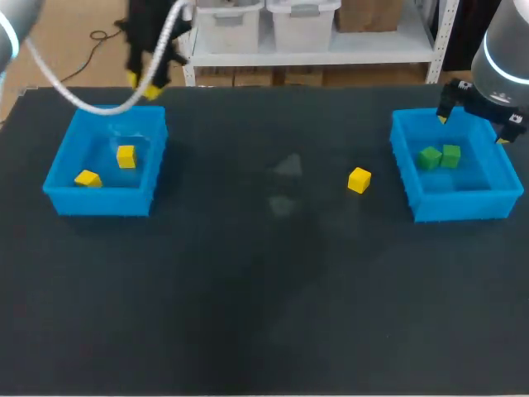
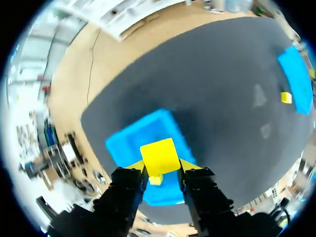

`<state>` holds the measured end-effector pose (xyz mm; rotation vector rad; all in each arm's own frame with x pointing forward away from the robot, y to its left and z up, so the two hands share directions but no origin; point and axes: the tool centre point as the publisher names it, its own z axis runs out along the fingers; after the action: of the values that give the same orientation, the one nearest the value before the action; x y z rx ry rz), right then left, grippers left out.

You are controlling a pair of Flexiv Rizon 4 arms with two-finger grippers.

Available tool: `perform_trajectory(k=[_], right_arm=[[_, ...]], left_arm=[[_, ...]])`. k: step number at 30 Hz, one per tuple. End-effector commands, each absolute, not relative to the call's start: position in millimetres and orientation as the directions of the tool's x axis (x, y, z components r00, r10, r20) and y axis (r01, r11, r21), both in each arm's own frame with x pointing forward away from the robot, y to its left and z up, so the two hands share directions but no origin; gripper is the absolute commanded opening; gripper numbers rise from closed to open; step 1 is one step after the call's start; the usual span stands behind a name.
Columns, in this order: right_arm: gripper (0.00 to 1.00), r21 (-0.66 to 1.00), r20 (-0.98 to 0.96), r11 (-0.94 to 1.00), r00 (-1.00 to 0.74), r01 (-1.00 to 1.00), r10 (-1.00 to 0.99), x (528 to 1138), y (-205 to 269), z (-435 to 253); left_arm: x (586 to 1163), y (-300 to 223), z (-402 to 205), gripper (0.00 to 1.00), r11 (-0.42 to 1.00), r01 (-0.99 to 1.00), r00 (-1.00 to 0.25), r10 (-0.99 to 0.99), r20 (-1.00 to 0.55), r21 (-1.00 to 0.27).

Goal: Put the green cubes in the right bin and the yellow cubes in the left bin.

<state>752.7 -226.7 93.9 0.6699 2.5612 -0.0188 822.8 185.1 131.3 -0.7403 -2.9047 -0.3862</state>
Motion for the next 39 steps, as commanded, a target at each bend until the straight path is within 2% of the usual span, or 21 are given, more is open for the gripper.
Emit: perform_trajectory(k=[1, 5, 6, 7, 8, 14, 18, 26, 32, 37, 39], right_arm=[[1.00, 0.109, -0.468, 0.879, -0.756, 0.464, 0.457, 751, -227, 93], [1.00, 0.109, -0.468, 0.879, -0.756, 0.464, 0.457, 751, -227, 93], [1.00, 0.109, -0.468, 0.879, -0.756, 0.464, 0.457, 751, -227, 93], [1.00, 0.109, -0.468, 0.879, -0.756, 0.464, 0.457, 751, -227, 93], [1.00, 0.109, -0.468, 0.879, -0.756, 0.464, 0.457, 751, -227, 93], [1.00, 0.109, -0.468, 0.879, -0.756, 0.464, 0.457, 751, -227, 93], [1.00, 0.109, -0.468, 0.879, -0.756, 0.464, 0.457, 751, -227, 93], [1.00, 0.109, -0.468, 0.879, -0.756, 0.464, 0.457, 751, -227, 93], [1.00, 0.109, -0.468, 0.879, -0.756, 0.464, 0.457, 751, -227, 93], [1.00, 0.109, -0.468, 0.879, -0.756, 0.464, 0.457, 751, -227, 93], [1.00, 0.109, -0.468, 0.879, -0.756, 0.464, 0.457, 751, -227, 93]], left_arm=[[753, 251, 126, 0.00, 0.878, 0.445, -0.851, 0.476, -0.222, 0.179], [748, 264, 115, 0.00, 0.890, 0.424, -0.872, 0.452, -0.190, 0.170], [748, 265, 112, 0.06, 0.892, 0.419, -0.877, 0.447, -0.179, 0.171], [747, 265, 111, 0.42, 0.891, 0.417, -0.878, 0.446, -0.172, 0.180], [747, 265, 110, 1.00, 0.891, 0.421, -0.877, 0.448, -0.175, 0.172], [754, 249, 116, 1.00, 0.880, 0.445, -0.861, 0.472, -0.191, 0.168], [759, 216, 130, 1.00, 0.849, 0.504, -0.816, 0.529, -0.233, 0.159], [755, 100, 153, 1.00, 0.698, 0.711, -0.644, 0.694, -0.320, 0.082], [753, 10, 146, 1.00, 0.529, 0.847, -0.489, 0.814, -0.311, 0.053], [756, -46, 125, 1.00, 0.456, 0.889, -0.432, 0.860, -0.271, 0.032], [759, -65, 115, 1.00, 0.463, 0.886, -0.445, 0.859, -0.253, 0.012]])
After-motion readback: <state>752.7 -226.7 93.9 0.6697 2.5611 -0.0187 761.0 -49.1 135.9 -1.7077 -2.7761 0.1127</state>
